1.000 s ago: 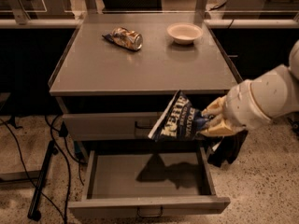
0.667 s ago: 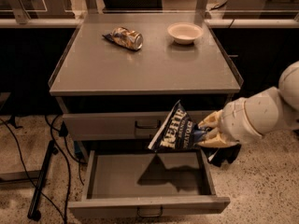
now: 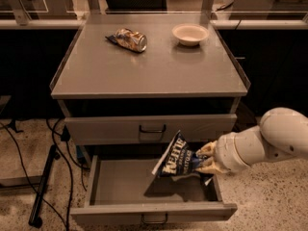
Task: Place blue chip bag into middle drawer
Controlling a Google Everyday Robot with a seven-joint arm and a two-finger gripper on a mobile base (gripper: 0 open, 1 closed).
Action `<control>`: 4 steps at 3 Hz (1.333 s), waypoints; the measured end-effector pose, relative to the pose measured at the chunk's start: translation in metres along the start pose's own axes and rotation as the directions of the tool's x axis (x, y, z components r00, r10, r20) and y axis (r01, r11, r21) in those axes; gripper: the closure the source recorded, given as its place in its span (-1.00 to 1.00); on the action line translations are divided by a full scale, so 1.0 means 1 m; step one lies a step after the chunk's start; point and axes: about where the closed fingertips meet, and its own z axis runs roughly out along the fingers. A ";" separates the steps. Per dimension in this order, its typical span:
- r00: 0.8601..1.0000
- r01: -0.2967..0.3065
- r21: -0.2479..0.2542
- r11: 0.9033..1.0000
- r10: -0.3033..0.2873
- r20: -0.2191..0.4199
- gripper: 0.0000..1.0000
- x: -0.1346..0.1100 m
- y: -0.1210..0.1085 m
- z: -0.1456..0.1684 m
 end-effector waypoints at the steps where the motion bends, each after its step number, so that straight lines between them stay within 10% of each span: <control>1: 1.000 0.005 0.005 1.000 -0.005 0.002 1.00 0.007 0.002 0.007; 4: 0.999 0.033 0.010 0.999 -0.034 0.037 1.00 0.038 0.002 0.094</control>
Offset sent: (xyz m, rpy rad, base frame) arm 0.0104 0.0096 -0.0723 0.0008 -0.0327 0.0253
